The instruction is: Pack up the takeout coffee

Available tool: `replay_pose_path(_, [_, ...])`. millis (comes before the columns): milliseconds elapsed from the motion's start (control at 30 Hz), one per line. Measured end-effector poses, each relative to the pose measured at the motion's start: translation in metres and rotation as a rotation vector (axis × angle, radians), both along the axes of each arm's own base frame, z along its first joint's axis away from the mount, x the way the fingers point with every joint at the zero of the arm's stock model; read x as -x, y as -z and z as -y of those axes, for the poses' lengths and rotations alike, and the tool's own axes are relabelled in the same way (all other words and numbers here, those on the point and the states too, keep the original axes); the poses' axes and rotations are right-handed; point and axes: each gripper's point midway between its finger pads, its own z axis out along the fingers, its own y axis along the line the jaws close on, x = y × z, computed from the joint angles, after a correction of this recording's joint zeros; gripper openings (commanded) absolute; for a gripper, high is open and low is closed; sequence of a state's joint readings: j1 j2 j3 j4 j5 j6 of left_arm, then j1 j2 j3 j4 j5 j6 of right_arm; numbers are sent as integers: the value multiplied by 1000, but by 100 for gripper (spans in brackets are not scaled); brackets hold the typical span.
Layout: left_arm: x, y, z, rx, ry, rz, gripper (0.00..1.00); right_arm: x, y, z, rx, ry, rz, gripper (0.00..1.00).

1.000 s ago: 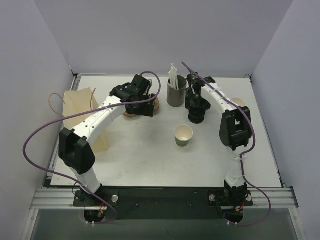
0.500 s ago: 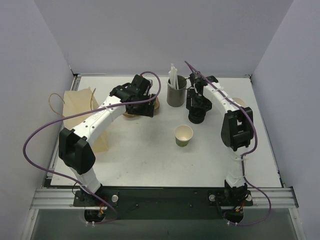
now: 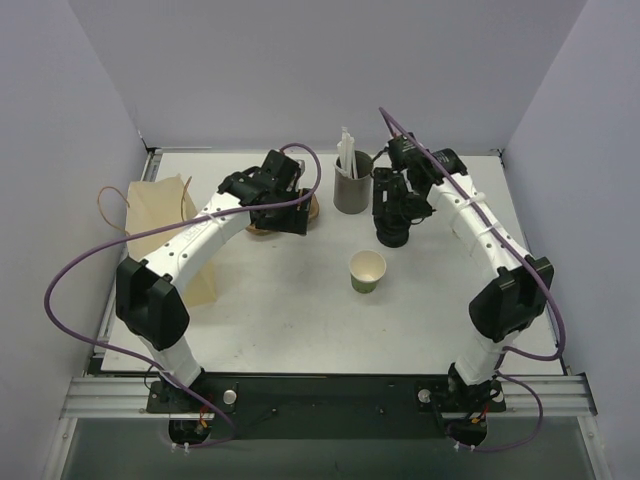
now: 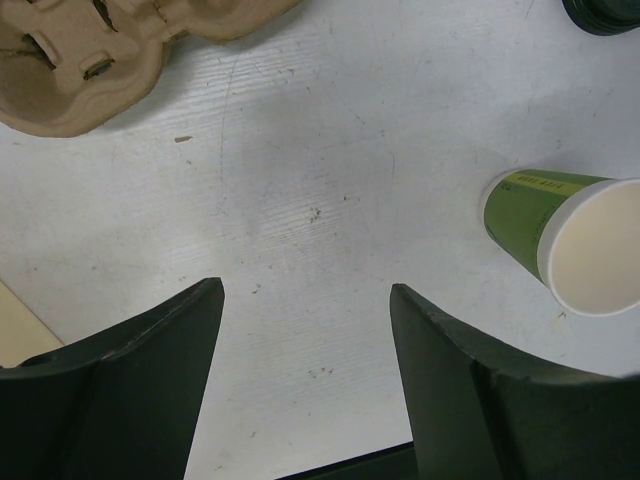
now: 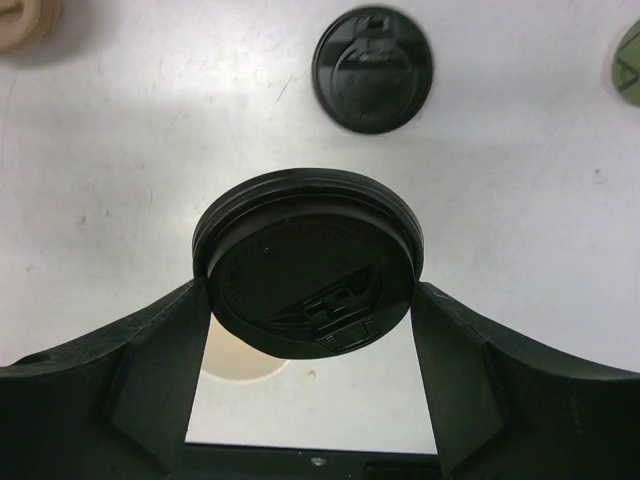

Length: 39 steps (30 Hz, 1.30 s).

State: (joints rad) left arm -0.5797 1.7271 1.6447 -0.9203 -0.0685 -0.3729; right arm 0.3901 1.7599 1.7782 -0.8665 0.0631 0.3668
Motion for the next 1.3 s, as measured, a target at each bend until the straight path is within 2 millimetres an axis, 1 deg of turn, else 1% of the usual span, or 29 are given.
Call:
replay_pose_path(67, [1, -1, 0, 4, 1, 3, 78, 18, 0, -12, 4, -43, -18, 69])
replay_pose_path(233, [9, -5, -5, 18, -3, 8, 78, 55, 20, -38, 34, -126, -103, 69])
replay_pose_path(300, [12, -9, -6, 27, -3, 12, 78, 67, 26, -45, 48, -151, -133, 69])
replay_pose_path(367, [15, -11, -8, 36, -6, 17, 78, 74, 27, -51, 52, -166, -143, 69])
replay_pose_path(500, [21, -12, -11, 46, -8, 18, 78, 82, 28, -58, 59, -183, -152, 69])
replay_pose_path(633, [26, -12, -13, 54, -14, 14, 78, 85, 36, -60, 78, -188, -180, 69])
replay_pose_path(833, [28, -11, -13, 66, -21, 17, 78, 87, 52, -62, 115, -195, -226, 69])
replay_pose_path(1300, [27, -11, -12, 75, -24, 26, 78, 92, 71, -68, 168, -219, -273, 69])
